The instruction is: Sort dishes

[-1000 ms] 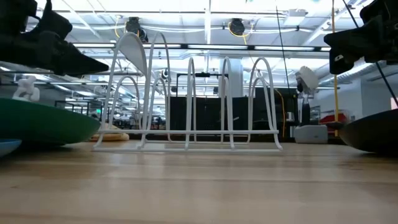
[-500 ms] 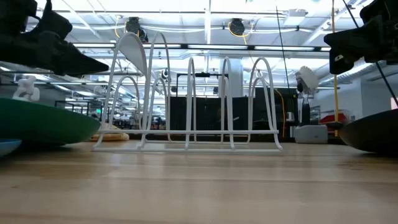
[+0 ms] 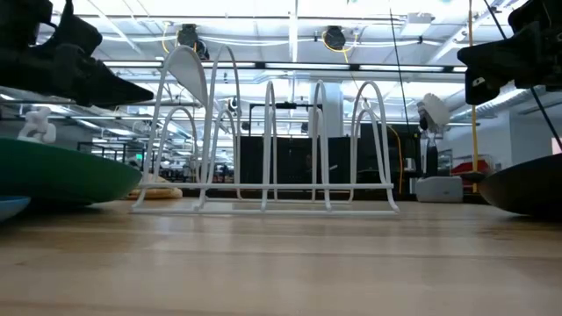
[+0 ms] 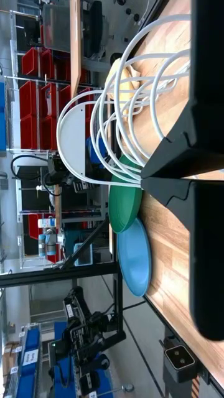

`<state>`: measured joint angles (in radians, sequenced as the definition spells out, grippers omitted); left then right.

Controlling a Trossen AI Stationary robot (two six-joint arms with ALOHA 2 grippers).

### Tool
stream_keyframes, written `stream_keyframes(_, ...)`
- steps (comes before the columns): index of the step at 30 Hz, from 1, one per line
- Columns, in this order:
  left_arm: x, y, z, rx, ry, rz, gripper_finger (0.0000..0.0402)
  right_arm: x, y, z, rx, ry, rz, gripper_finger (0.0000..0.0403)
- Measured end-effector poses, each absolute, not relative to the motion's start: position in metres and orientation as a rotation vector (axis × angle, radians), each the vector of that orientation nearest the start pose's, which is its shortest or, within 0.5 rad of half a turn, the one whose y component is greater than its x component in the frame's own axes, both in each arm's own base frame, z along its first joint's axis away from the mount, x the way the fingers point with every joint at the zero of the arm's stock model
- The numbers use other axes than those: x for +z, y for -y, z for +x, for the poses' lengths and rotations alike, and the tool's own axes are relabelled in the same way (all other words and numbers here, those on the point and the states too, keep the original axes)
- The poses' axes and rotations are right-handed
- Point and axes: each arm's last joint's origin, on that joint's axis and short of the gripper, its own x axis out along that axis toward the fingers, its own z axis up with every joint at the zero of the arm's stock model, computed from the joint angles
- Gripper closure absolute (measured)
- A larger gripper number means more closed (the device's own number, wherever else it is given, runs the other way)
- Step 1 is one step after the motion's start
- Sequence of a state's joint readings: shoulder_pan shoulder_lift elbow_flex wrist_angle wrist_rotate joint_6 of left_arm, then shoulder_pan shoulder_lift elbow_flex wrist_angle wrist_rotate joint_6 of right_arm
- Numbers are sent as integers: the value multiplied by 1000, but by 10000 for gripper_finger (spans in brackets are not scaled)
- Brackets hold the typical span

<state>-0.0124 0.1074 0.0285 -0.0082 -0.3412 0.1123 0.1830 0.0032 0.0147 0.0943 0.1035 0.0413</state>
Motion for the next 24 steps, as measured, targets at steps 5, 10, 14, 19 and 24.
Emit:
stream_keyframes(5, 164, -8, 101, 323, -104, 127, 360, 194, -14, 92, 87, 275, 148, 403)
stream_keyframes(10, 164, -8, 101, 323, -105, 127, 360, 224, -7, 83, -51, 544, 298, 403)
stream_keyframes(14, 164, -8, 101, 323, -104, 127, 360, 257, -5, 82, -118, 525, 216, 403)
stream_keyframes(19, 164, -8, 101, 323, -105, 127, 360, 288, -8, 99, -116, 394, 210, 403)
stream_keyframes(24, 164, -8, 101, 323, -105, 127, 360, 295, -18, 135, 47, 244, 300, 403)
